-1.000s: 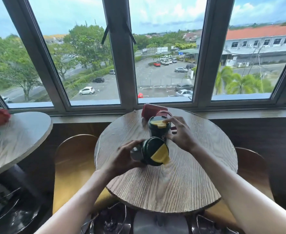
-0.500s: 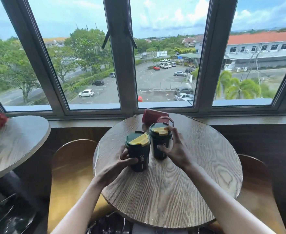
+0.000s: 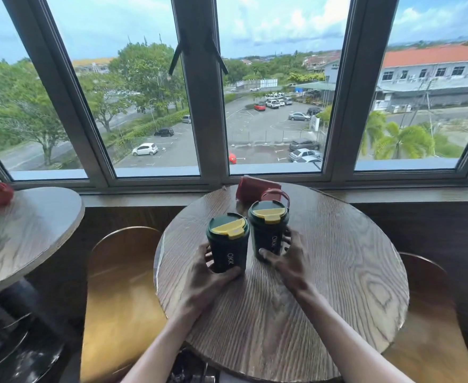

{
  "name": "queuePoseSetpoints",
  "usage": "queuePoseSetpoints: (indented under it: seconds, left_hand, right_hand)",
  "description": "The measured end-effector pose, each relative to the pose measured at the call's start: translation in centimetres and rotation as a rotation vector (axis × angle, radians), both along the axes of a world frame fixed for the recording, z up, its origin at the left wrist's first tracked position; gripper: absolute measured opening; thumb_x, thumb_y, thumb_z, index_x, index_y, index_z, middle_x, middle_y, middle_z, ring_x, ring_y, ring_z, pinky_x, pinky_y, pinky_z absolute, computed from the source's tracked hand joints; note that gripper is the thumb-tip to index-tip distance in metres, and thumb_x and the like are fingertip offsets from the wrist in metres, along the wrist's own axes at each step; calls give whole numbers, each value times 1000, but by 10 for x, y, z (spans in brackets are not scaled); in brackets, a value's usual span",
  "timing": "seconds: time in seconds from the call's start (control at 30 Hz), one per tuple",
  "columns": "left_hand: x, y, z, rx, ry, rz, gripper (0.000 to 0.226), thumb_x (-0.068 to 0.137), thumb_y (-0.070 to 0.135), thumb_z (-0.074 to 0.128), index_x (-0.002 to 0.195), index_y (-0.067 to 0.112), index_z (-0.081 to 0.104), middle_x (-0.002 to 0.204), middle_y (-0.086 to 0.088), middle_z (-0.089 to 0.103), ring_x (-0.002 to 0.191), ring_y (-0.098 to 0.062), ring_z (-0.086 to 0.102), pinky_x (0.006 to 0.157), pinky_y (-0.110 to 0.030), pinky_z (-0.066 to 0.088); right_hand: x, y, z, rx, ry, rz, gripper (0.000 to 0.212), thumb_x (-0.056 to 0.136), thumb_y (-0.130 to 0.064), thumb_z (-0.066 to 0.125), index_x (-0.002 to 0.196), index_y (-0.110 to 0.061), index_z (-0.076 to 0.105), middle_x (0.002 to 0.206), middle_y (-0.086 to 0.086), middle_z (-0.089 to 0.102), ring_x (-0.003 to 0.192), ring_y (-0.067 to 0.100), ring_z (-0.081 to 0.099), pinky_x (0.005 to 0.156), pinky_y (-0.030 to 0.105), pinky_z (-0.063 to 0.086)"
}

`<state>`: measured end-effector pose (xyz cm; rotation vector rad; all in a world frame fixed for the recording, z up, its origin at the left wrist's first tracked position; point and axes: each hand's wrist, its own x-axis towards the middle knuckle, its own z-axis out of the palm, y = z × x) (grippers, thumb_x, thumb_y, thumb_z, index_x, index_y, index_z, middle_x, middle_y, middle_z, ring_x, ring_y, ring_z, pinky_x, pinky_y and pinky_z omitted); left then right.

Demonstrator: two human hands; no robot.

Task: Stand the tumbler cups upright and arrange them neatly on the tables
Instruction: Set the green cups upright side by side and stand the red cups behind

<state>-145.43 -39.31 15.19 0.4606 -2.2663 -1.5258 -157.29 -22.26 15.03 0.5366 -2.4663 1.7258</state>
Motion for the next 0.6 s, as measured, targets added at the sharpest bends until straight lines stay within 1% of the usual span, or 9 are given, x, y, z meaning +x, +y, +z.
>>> queuePoseSetpoints:
  seconds: [0.1, 0.13, 0.17, 0.23, 0.3, 0.33, 0.47, 0.53, 0.6]
  left_hand:
    - [-4, -4, -1, 9, -17, -8, 89, 53, 48, 87, 128, 25, 45, 121, 0, 65, 114, -17, 64, 96, -37, 55]
    - [-7, -3, -1, 5, -21, -8, 87, 54, 46, 87, 127, 27, 45, 121, 1, 65, 113, -16, 64, 96, -37, 55]
    - [-9, -2, -1, -2, -26, -11, 83, 55, 43, 87, 125, 28, 45, 119, 4, 65, 112, -13, 63, 95, -33, 55]
    - [-14, 4, -1, -1, -18, -30, 77, 62, 27, 89, 123, 28, 43, 112, 11, 63, 104, -4, 62, 84, -16, 53]
    - [-17, 7, 0, 27, -10, -56, 74, 66, 12, 88, 123, 26, 43, 107, 14, 62, 98, 4, 60, 75, -9, 52]
    - [-18, 8, 0, 41, -5, -67, 76, 65, 13, 88, 124, 27, 43, 107, 13, 62, 98, 6, 60, 76, -9, 52]
    - [-20, 11, 5, 76, -5, -107, 89, 51, 39, 84, 130, 30, 43, 111, 15, 62, 97, 9, 63, 80, -13, 52]
    - [-22, 11, 6, 52, -6, -123, 84, 52, 41, 82, 126, 37, 43, 114, 16, 62, 102, 7, 63, 85, -15, 52]
    - [-22, 11, 7, 24, -3, -139, 78, 53, 43, 81, 121, 44, 42, 117, 15, 63, 108, 0, 63, 91, -23, 52]
  right_hand:
    - [3, 7, -1, -40, -4, 8, 85, 65, -18, 89, 137, -11, 44, 133, 8, 49, 112, 22, 61, 93, 37, 55]
    - [5, 10, -2, -43, -6, 16, 86, 65, -21, 89, 137, -12, 44, 133, 7, 50, 111, 21, 61, 92, 38, 55]
    - [7, 15, -3, -50, -6, 28, 87, 64, -25, 89, 137, -14, 44, 132, 6, 50, 111, 20, 61, 91, 39, 56]
    - [12, 25, -6, -68, -15, 36, 89, 63, -31, 88, 138, -16, 43, 132, 4, 51, 111, 18, 61, 90, 41, 57]
    - [16, 33, -7, -95, -29, 27, 89, 63, -29, 89, 138, -18, 43, 131, 2, 51, 112, 18, 61, 90, 42, 57]
    - [18, 36, -9, -109, -33, 21, 89, 63, -27, 90, 138, -19, 43, 130, 1, 50, 113, 19, 60, 90, 43, 57]
    - [23, 43, -12, -118, -33, 16, 88, 62, -25, 91, 136, -23, 43, 128, -1, 46, 114, 19, 59, 91, 43, 57]
    - [23, 45, -13, -127, -44, 18, 88, 62, -25, 91, 135, -24, 42, 127, -1, 46, 114, 18, 58, 91, 43, 57]
    - [24, 46, -12, -130, -46, 22, 87, 63, -25, 90, 136, -25, 41, 128, -2, 45, 114, 17, 57, 91, 41, 57]
